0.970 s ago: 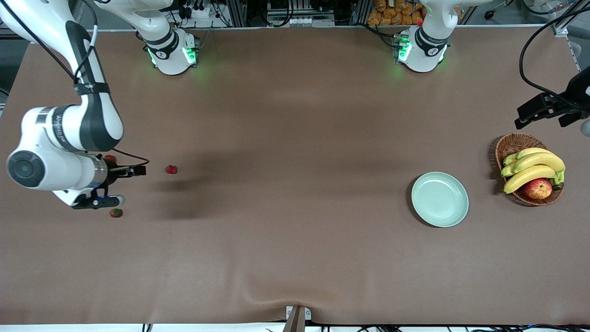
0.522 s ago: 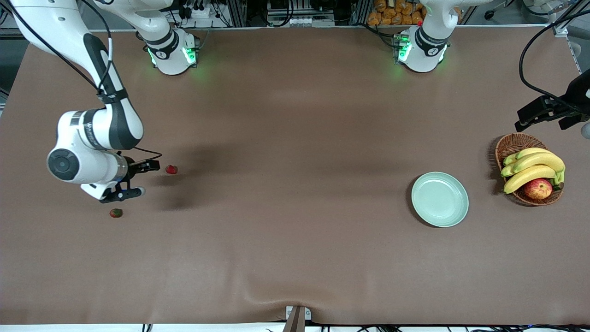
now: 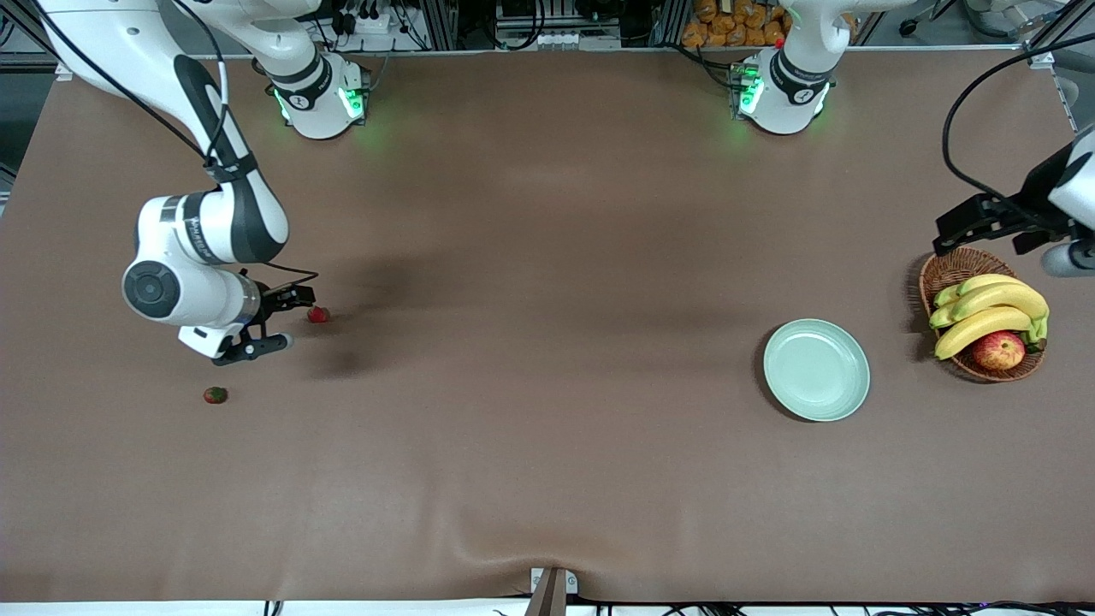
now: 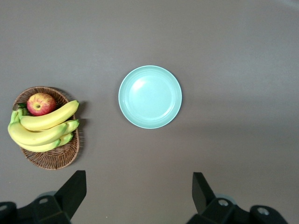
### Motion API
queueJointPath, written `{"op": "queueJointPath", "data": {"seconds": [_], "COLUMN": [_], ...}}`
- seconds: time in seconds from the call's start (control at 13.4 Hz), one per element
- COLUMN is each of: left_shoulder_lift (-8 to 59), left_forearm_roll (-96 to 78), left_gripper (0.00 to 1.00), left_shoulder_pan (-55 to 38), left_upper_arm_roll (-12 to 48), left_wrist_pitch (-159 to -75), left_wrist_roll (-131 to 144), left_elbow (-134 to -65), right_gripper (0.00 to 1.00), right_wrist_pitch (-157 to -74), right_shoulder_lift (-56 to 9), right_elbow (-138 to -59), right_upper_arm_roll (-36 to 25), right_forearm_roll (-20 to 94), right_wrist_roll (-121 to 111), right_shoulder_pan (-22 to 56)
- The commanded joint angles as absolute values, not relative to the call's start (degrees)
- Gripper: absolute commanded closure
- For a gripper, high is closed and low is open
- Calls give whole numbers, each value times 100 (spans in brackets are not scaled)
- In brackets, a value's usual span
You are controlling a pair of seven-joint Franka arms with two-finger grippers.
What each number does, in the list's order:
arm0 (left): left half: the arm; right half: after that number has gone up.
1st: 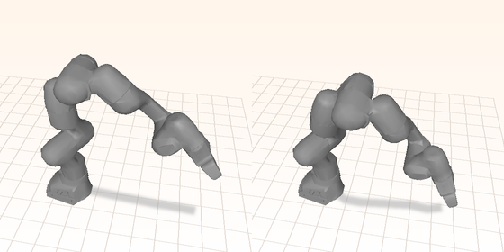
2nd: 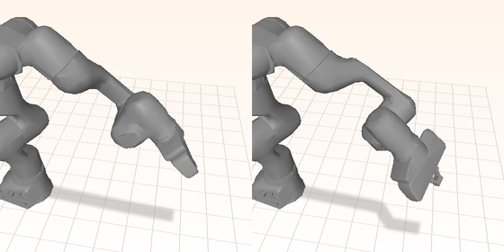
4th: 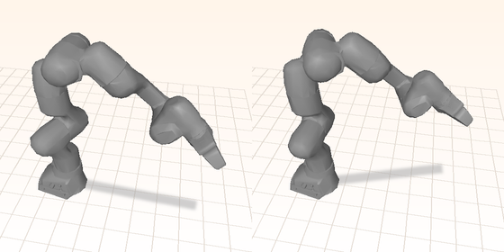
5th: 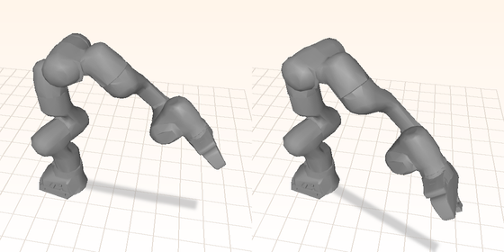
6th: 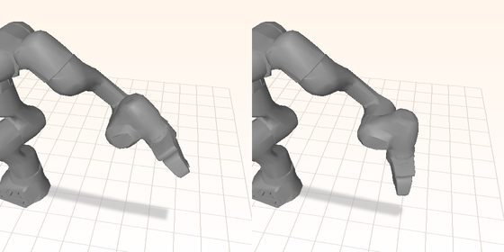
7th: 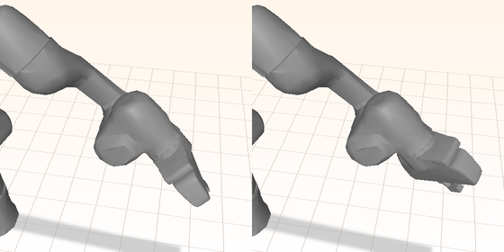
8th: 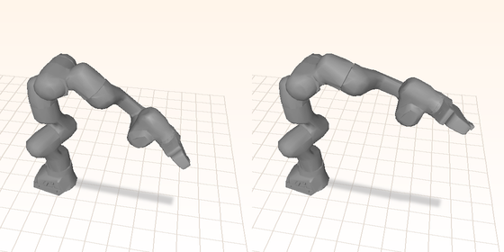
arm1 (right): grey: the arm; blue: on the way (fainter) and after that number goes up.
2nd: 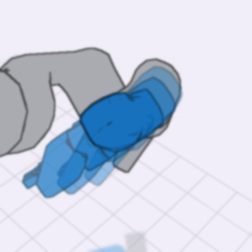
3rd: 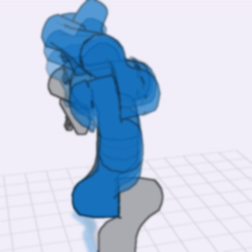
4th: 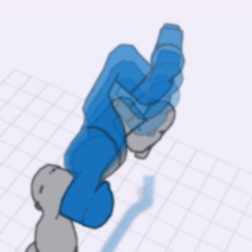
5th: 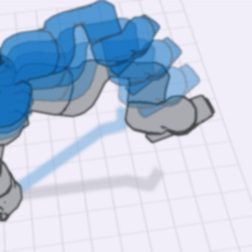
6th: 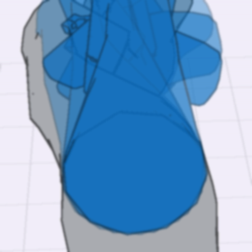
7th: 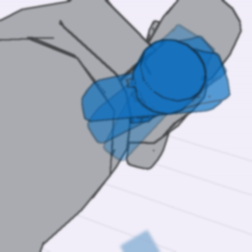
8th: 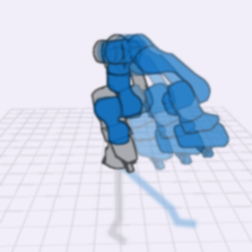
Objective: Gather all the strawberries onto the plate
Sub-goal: 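Reach the right gripper down to the strawberry nearest the plate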
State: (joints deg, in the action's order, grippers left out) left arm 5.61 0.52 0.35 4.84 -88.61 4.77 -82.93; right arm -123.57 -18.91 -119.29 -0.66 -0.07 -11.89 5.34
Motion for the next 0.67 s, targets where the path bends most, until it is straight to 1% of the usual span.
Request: {"op": "queueJointPath", "data": {"seconds": [0.0, 0.22, 0.3, 0.45, 0.52, 0.6], "left_shoulder_lift": [694, 861, 861, 896, 896, 896], "left_forearm_roll": [53, 44, 35, 44, 44, 53], "left_gripper": [0, 0, 0, 0, 0, 0], "left_shoulder_pan": [-70, -175, -211, -211, -211, -211], "left_upper_arm_roll": [483, 492, 483, 483, 483, 483], "left_wrist_pitch": [-9035, -9114, -9132, -9176, -9176, -9184], "left_wrist_roll": [492, 492, 492, 492, 492, 492], "left_elbow": [-8279, -8271, -8271, -8271, -8271, -8271], "right_gripper": [0, 0, 0, 0, 0, 0], "right_wrist_pitch": [-12979, -13832, -13973, -14570, -14546, -14407], "right_shoulder_lift": [-1590, -1722, -1879, -2257, -2224, -2189], "right_elbow": [-12602, -12990, -12964, -12841, -12858, -12850], "right_upper_arm_roll": [-70, -70, -70, -70, -88, -105], "right_forearm_roll": [18, 18, 0, -53, -53, -70], "right_wrist_roll": [-1274, -1274, -1274, -1257, -1248, -1318], "right_shoulder_pan": [773, 878, 879, 1062, 1159, 1091]}}
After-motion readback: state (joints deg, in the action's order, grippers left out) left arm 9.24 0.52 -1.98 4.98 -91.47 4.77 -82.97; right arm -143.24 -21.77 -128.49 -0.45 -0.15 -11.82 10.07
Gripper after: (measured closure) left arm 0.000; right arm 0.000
